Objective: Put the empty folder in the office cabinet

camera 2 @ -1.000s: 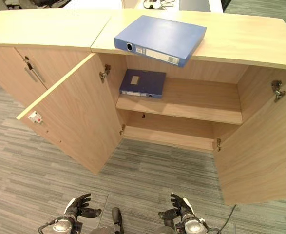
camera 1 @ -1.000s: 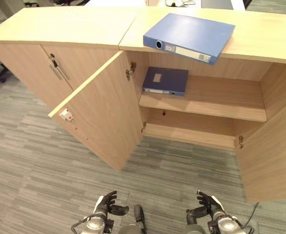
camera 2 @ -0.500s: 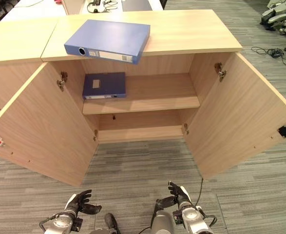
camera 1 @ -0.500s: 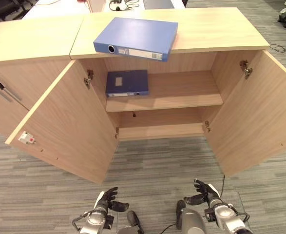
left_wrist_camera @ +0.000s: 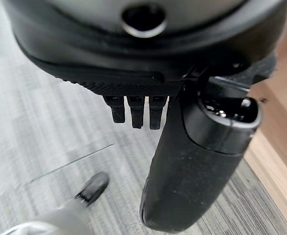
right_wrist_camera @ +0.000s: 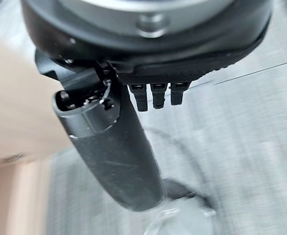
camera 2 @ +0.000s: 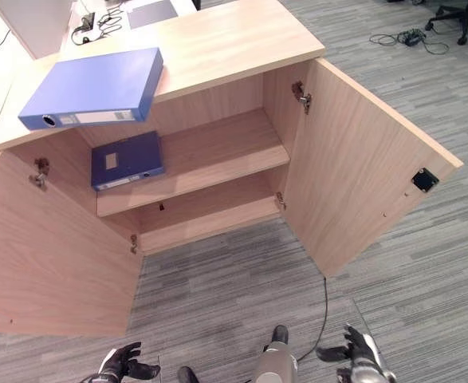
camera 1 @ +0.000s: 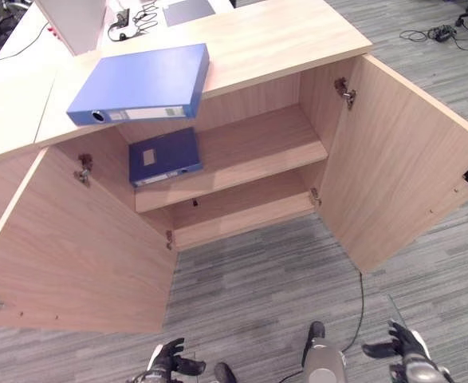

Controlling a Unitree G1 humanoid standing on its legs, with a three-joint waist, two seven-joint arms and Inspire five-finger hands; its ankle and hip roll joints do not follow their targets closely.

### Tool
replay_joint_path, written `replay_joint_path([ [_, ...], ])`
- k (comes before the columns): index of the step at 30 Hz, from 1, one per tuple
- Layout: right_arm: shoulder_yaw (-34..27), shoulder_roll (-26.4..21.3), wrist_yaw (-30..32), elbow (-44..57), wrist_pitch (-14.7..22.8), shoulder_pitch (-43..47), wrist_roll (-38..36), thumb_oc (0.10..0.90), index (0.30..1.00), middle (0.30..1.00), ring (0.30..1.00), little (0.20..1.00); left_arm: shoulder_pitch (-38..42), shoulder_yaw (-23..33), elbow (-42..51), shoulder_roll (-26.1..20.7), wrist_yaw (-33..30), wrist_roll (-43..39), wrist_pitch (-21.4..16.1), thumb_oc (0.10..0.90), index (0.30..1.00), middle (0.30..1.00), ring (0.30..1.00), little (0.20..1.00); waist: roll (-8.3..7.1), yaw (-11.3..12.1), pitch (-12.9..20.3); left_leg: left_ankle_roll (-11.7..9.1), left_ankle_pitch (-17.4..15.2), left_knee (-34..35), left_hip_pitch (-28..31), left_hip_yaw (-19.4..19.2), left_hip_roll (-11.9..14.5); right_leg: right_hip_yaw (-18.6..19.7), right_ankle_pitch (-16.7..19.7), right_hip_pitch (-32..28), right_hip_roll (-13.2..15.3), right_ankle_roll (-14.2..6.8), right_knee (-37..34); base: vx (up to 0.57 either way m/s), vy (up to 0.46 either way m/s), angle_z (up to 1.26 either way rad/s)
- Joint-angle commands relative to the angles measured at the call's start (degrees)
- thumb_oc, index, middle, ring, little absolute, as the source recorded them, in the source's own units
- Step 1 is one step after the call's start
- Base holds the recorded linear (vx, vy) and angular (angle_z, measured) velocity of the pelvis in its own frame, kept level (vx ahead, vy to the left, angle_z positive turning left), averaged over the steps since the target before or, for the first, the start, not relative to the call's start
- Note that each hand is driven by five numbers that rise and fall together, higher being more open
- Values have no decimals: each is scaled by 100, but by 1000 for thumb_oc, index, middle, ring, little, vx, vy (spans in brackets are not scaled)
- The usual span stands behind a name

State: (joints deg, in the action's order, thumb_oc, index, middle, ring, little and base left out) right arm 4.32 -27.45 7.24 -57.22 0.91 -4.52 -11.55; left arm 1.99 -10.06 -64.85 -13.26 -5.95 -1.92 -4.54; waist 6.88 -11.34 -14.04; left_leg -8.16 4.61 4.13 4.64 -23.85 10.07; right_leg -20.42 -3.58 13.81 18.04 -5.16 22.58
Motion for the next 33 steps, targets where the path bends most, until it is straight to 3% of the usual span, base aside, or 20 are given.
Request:
replay_joint_path([
  [1,-2,281,-123,212,232,355,-132,800,900,900,900,900,324,-100,51,-437,-74,46,-95,800,900,900,900,900,-224,-53,-138,-549,-303,-1360,804,460,299,493,1298,63,199,-626,-1919,222,-341,43],
  [2,34,252,-149,204,218,344,-97,800,900,900,900,900,342,-150,56,-416,-54,70,-88,800,900,900,900,900,-215,-38,-147,-581,-76,-1595,720,501,402,458,1161,-26,106,-526,-1903,342,-460,40],
  [3,109,183,-190,225,195,314,28,800,900,900,900,900,342,-223,111,-409,-12,127,-76,800,900,900,900,900,-245,-2,-121,-619,385,-2083,559,640,517,380,914,-266,-106,-289,-1962,265,-327,18],
  [6,172,152,-256,290,169,252,80,800,900,900,900,900,295,-201,204,-392,19,76,-57,800,900,900,900,900,-351,12,-93,-621,716,-2604,459,653,584,359,661,-554,-299,-90,-2050,314,-383,0],
  [7,252,143,-307,345,129,238,127,800,900,900,900,900,278,-208,287,-365,19,62,-46,800,900,900,900,900,-473,70,-88,-609,969,-3156,370,451,770,354,436,-812,-419,82,-2093,330,-381,0],
  [8,253,144,-307,345,129,238,127,800,900,900,900,900,277,-208,288,-366,19,62,-46,800,900,900,900,900,-477,69,-83,-608,973,-3151,367,451,764,354,437,-808,-414,82,-2093,341,-416,2],
  [10,343,96,-319,345,51,263,238,800,900,900,900,900,217,-191,377,-367,-20,36,-17,800,900,900,900,900,-722,252,-150,-605,953,-4029,52,234,886,348,158,-1124,-466,241,-2074,265,-356,5],
  [11,344,101,-319,345,50,266,239,800,900,900,900,900,218,-188,378,-371,-20,36,-15,800,900,900,900,900,-735,252,-143,-599,963,-4025,40,230,875,351,167,-1109,-455,242,-2075,317,-235,9],
  [12,334,134,-333,344,22,258,226,800,900,900,900,900,182,-168,387,-356,11,25,-14,800,900,900,900,900,-725,268,-112,-629,1119,-3769,-23,-185,1202,241,53,-1264,-492,229,-2078,172,-45,-2],
  [13,333,134,-333,346,21,253,226,800,900,900,900,900,177,-170,391,-356,12,25,-12,800,900,900,900,900,-718,285,-122,-632,1114,-3766,4,-204,1212,254,54,-1276,-506,231,-2084,273,-28,5],
  [14,331,150,-341,355,24,232,244,800,900,900,900,900,141,-166,405,-341,33,25,-15,800,900,900,900,900,-653,291,-118,-661,1189,-3522,18,-390,1403,193,-12,-1366,-546,194,-2072,183,24,6],
  [16,322,173,-349,343,27,219,283,800,900,900,900,900,98,-198,410,-337,48,97,2,800,900,900,900,900,-576,341,-109,-684,1243,-2894,-151,-555,1529,177,-89,-1494,-574,87,-2082,272,64,31],
  [22,515,238,-356,333,62,231,440,800,900,900,900,900,96,-237,328,-222,38,69,32,800,900,900,900,900,-408,671,-104,-684,1335,-568,-742,203,1491,358,-452,-1949,-453,-261,-1887,314,167,24],
  [29,692,359,-401,191,45,340,606,800,900,900,900,900,-60,-142,141,-266,17,106,48,800,900,900,900,900,-589,968,-37,-684,1636,-187,-1054,422,1850,564,-770,-2610,-261,-587,-1934,324,152,-7],
  [33,723,403,-429,67,25,389,704,800,900,900,900,900,-159,-163,14,-304,38,277,76,800,900,900,900,900,-610,1057,45,-684,1560,-304,-1149,485,1903,643,-857,-2822,-133,-763,-1939,322,239,-27],
])
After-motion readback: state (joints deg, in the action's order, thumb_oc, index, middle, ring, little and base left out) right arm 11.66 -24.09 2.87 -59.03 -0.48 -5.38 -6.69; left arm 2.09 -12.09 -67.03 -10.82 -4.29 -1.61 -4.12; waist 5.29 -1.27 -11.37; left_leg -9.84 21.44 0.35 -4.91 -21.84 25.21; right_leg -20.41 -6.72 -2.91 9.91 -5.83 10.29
